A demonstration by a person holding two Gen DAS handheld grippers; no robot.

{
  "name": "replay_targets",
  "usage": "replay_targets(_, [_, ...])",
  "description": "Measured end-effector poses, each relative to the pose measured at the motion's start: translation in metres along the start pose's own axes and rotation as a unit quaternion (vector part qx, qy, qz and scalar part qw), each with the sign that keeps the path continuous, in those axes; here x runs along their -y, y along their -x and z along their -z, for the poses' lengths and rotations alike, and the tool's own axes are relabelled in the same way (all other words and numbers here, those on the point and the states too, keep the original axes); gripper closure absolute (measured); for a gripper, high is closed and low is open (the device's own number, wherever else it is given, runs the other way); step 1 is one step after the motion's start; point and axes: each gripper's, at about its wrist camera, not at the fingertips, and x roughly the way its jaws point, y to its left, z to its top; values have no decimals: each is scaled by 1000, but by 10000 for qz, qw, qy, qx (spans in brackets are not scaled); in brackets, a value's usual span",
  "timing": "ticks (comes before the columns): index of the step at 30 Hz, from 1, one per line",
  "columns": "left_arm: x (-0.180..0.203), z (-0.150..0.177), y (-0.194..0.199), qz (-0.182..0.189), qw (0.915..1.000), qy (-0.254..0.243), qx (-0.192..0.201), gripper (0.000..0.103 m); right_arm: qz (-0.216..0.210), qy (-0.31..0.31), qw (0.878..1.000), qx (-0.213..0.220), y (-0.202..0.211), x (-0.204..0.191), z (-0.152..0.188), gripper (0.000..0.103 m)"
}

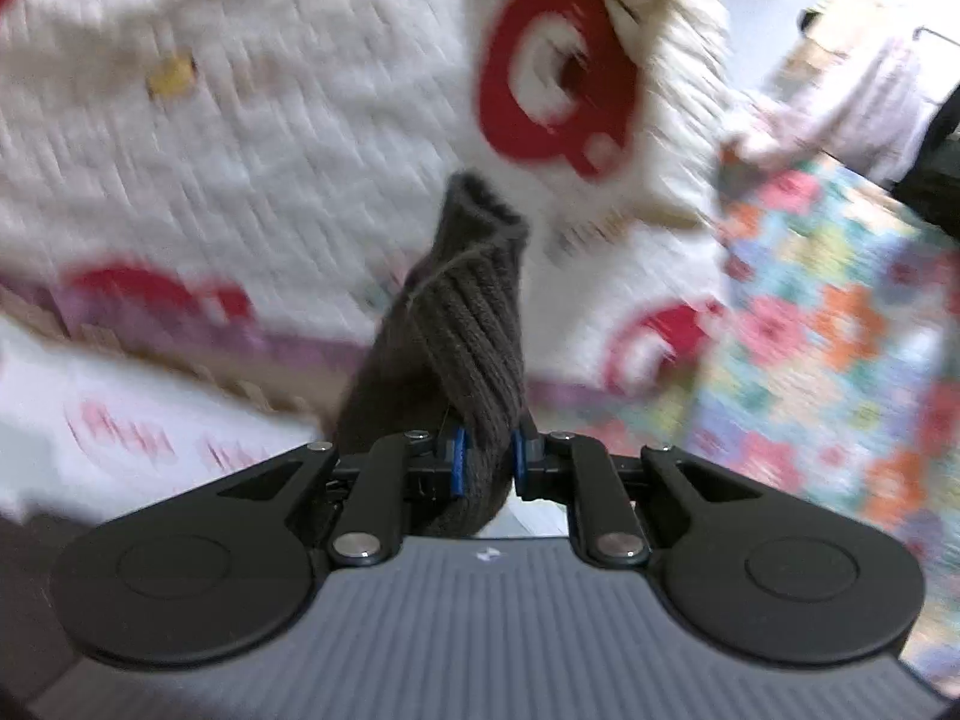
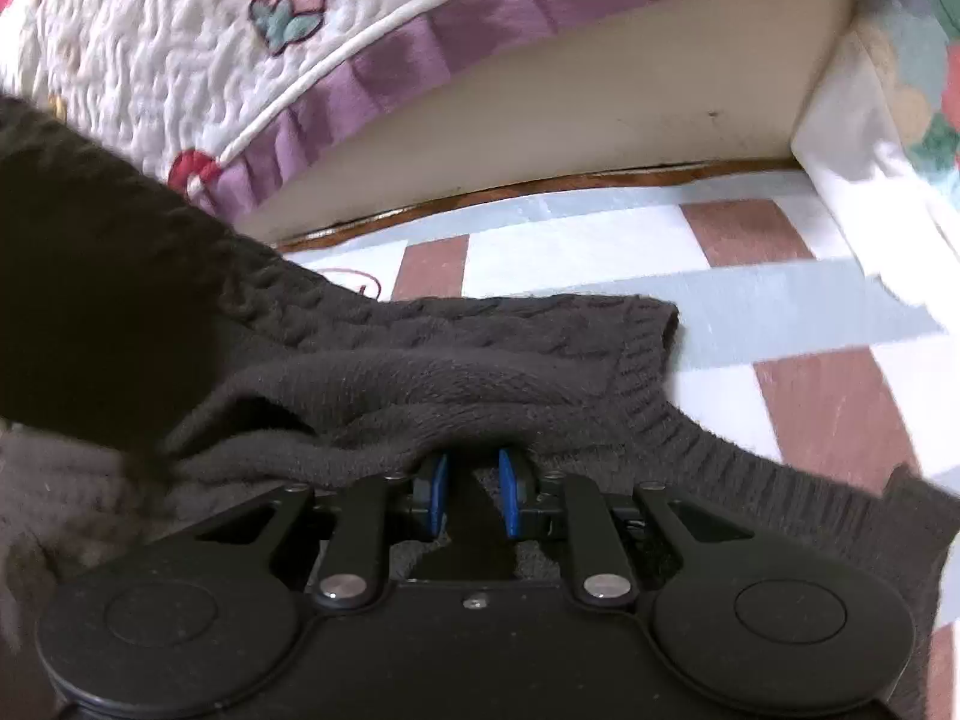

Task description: Fold clothes

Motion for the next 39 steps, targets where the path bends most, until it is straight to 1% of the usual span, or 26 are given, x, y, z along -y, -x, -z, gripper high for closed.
replay_targets(1, [-1, 12, 6, 143, 9996, 131, -216, 90, -82, -115, 9999, 17, 0, 4, 1, 82])
replay_targets(3, [-9, 41, 17, 261, 9963, 441, -686, 90, -299, -457, 9985, 44, 0, 15, 2, 82])
replay_targets(5, [-20, 73, 30, 153, 9911, 694, -1130, 90, -522, -817, 9953, 63, -1, 27, 4, 83])
replay_targets(7, [-32, 104, 41, -54, 9853, 879, -1463, 90, -673, -1084, 9918, 50, -2, 34, 4, 83])
replay_targets(9, [-51, 139, 53, -421, 9767, 1222, -1713, 90, -692, -1132, 9912, 28, -2, 35, 4, 84])
replay_targets(10, [-62, 156, 59, -615, 9711, 1408, -1829, 90, -669, -1092, 9918, 29, -2, 34, 5, 84])
replay_targets(11, [-72, 173, 64, -825, 9635, 1650, -1939, 90, -642, -1046, 9924, 32, -2, 32, 5, 84])
replay_targets(12, [-83, 188, 69, -1043, 9542, 1919, -2045, 90, -603, -944, 9937, 33, -2, 29, 5, 84])
replay_targets(13, [-87, 192, 72, -1142, 9518, 1996, -2027, 91, -562, -836, 9949, 33, -2, 27, 5, 84])
replay_targets(16, [-88, 186, 83, -1261, 9562, 1943, -1791, 91, -442, -580, 9973, 2, -3, 22, 3, 84])
replay_targets(17, [-81, 182, 84, -1396, 9606, 1658, -1739, 90, -402, -509, 9979, -12, -3, 20, 2, 84])
replay_targets(18, [-72, 178, 84, -1575, 9649, 1236, -1697, 90, -363, -479, 9982, -4, -3, 19, 2, 84])
replay_targets(19, [-63, 173, 84, -1752, 9672, 812, -1651, 90, -323, -454, 9984, 6, -4, 19, 2, 84])
replay_targets(20, [-55, 172, 82, -1914, 9663, 439, -1665, 90, -267, -432, 9987, 47, -3, 17, 2, 84])
replay_targets(21, [-48, 172, 79, -2067, 9634, 91, -1706, 90, -225, -417, 9988, 84, -2, 16, 3, 84])
replay_targets(22, [-46, 172, 76, -2113, 9617, -19, -1749, 89, -179, -400, 9989, 134, -2, 15, 4, 84])
replay_targets(26, [-57, 176, 78, -2025, 9609, 197, -1881, 88, 7, -383, 9989, 276, -4, 11, 0, 85])
replay_targets(29, [-72, 175, 84, -1798, 9644, 604, -1842, 88, 183, -445, 9983, 318, -8, 9, -6, 84])
replay_targets(30, [-75, 175, 85, -1769, 9646, 698, -1830, 88, 246, -377, 9985, 306, -10, 7, -8, 84])
replay_targets(33, [-81, 175, 87, -1765, 9636, 898, -1796, 87, 425, -102, 9987, 251, -17, 3, -14, 85])
replay_targets(36, [-87, 175, 89, -1760, 9623, 1098, -1762, 86, 460, 184, 9985, 232, -22, 3, -18, 85])
replay_targets(39, [-93, 175, 91, -1754, 9605, 1297, -1727, 83, 606, 804, 9944, 315, -24, -7, -11, 84])
